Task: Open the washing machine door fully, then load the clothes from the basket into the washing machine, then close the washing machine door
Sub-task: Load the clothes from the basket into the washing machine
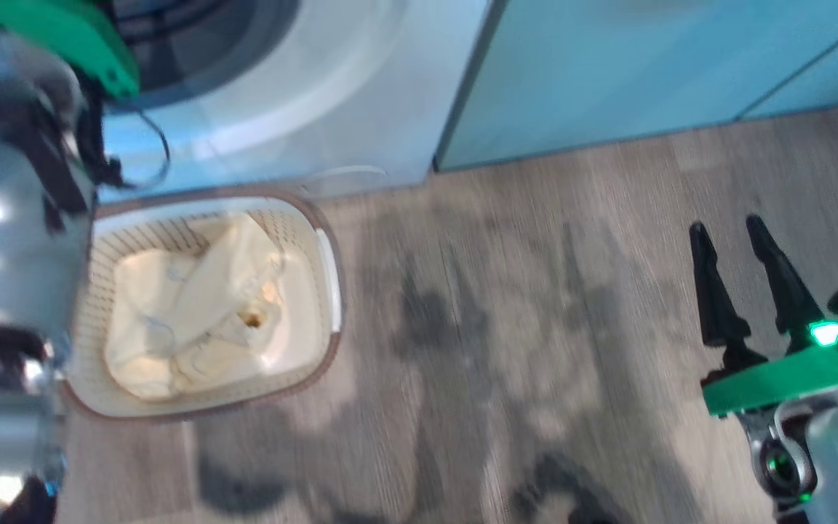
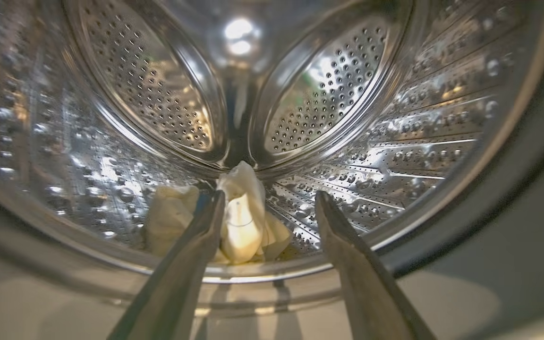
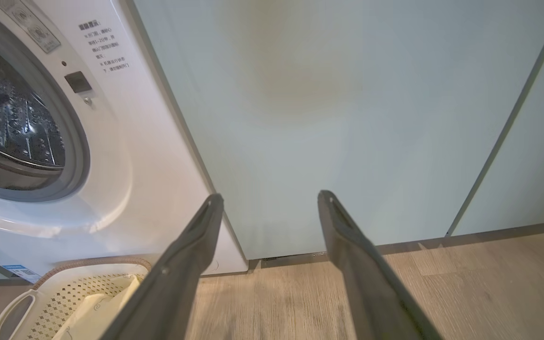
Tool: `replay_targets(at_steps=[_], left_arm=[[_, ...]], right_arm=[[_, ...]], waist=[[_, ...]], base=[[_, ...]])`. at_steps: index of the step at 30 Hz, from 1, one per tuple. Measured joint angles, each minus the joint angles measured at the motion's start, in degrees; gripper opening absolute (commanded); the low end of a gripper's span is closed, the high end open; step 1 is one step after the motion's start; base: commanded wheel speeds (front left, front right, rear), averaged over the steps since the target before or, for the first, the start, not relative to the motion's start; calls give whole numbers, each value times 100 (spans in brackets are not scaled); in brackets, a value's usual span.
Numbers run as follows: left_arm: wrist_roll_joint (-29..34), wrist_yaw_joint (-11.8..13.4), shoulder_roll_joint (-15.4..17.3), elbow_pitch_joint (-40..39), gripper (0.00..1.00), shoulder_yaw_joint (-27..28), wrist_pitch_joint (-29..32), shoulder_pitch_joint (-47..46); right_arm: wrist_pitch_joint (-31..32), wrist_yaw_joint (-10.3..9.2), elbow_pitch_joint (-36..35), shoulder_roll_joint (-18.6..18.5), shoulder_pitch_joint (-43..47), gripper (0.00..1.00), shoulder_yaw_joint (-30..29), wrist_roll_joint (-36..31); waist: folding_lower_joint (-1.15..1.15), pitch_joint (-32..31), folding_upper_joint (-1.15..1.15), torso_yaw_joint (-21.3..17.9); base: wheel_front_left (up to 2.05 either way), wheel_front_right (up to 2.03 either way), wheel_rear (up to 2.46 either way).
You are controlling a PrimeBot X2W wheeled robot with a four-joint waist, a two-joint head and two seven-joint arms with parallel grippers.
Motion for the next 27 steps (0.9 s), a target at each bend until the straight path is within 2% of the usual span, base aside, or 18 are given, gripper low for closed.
replay_targets(at_steps=[8, 19, 27], left_arm=[[0, -12, -216, -1027, 100, 327, 0, 1420], [2, -224, -403, -2213, 100, 971, 0, 3259], [136, -363, -712, -2808, 100, 1293, 0, 4312]], right_arm=[[0, 0, 10, -80, 393, 100, -114, -52], [0, 0, 0, -167, 1042, 100, -320, -130], [1, 0, -18, -169, 1394, 100, -475, -156]], waist=[[0, -661, 0, 217], [0, -1550, 0, 489], [0, -1969, 0, 656]], base=[[0, 0, 0], [0, 0, 0], [0, 0, 0]])
